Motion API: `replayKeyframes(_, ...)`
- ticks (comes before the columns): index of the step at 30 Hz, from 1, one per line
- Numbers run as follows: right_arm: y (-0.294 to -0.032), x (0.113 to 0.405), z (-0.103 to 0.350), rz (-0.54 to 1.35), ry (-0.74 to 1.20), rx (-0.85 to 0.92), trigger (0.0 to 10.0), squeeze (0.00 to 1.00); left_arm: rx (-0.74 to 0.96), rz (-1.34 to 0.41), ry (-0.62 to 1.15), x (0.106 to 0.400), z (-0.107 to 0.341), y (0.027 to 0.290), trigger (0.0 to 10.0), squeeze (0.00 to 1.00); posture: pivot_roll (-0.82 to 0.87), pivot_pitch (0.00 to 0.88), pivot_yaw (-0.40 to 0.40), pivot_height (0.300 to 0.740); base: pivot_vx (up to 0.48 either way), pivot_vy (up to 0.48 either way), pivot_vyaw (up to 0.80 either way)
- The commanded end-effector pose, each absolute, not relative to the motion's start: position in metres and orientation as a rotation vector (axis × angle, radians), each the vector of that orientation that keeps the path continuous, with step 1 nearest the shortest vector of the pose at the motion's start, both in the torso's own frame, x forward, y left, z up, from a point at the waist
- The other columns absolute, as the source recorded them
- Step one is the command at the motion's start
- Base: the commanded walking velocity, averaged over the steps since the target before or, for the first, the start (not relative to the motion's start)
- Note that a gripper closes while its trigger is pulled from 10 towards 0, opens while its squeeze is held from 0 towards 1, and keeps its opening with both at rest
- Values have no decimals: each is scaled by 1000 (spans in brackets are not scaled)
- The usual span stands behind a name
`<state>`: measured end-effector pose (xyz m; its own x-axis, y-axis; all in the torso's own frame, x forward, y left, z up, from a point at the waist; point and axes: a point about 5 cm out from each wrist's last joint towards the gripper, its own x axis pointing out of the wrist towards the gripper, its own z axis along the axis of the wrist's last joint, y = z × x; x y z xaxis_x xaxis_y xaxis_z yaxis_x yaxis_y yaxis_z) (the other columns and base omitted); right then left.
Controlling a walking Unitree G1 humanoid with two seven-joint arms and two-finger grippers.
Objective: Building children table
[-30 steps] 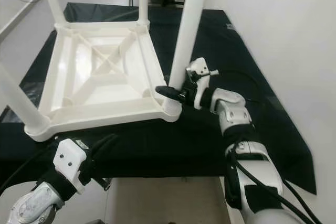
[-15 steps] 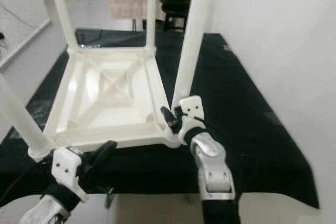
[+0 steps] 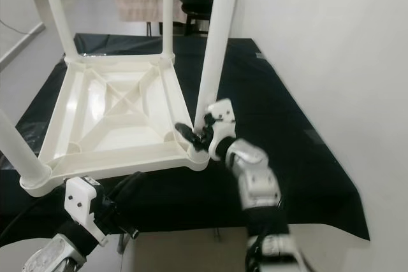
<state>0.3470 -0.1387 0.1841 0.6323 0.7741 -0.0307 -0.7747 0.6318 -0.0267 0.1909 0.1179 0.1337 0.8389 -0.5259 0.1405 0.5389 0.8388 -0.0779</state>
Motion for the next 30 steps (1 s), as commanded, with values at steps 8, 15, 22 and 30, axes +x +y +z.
replayKeyframes(8,-139,353,188,1236,91,22,0,0,-139,-581,-95,191,129,116,10000,0,134,20,-104,740,0,0,0)
replayKeyframes(15,-147,360,188,1289,117,59,0,0,-148,-599,-89,190,129,115,10000,0,136,28,-99,740,0,0,0)
replayKeyframes(22,-153,362,174,1134,134,-26,0,0,-145,-610,-85,188,130,116,10000,0,124,41,-97,740,0,0,0)
replayKeyframes(30,-130,302,124,331,274,25,0,0,-116,-613,-75,183,132,121,10000,0,114,75,-91,740,0,0,0)
